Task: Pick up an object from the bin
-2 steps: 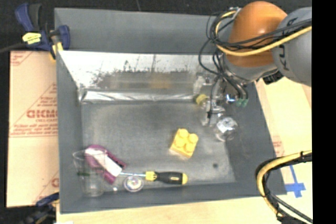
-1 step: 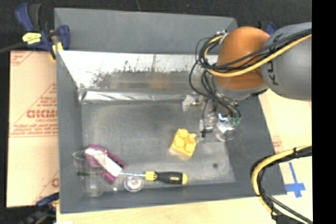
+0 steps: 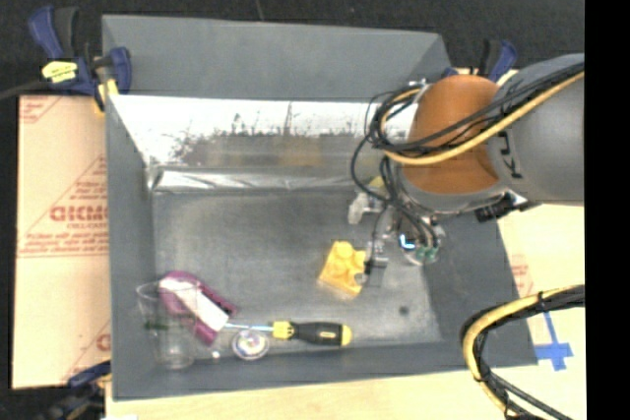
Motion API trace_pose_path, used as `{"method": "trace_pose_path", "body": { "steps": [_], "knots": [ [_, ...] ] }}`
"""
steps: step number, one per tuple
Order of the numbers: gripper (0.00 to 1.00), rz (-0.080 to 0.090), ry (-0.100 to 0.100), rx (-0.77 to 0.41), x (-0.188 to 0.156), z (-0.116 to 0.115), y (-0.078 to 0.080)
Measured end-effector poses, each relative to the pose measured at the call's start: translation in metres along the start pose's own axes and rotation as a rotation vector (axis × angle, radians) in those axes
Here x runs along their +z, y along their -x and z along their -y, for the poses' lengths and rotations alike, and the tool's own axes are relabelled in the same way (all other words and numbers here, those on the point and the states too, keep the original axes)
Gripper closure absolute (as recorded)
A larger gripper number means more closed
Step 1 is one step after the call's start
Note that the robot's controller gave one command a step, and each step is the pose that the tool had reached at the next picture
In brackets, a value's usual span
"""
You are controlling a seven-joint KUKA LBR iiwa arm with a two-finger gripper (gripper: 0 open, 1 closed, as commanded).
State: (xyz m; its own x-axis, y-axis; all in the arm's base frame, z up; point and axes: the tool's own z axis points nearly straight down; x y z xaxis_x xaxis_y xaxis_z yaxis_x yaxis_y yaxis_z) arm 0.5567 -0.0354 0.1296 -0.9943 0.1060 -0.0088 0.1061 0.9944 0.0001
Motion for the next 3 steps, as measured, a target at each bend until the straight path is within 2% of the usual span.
{"method": "trace_pose_path", "body": {
  "steps": [1,2,3],
  "knots": [
    [0.00,-0.005,-0.002,0.013,0.009,-0.003,-0.003],
    [0.00,-0.003,0.000,-0.138,0.033,0.000,-0.008],
    [1.00,-0.002,0.000,-0.043,0.055,0.002,0.001]
  ]
}}
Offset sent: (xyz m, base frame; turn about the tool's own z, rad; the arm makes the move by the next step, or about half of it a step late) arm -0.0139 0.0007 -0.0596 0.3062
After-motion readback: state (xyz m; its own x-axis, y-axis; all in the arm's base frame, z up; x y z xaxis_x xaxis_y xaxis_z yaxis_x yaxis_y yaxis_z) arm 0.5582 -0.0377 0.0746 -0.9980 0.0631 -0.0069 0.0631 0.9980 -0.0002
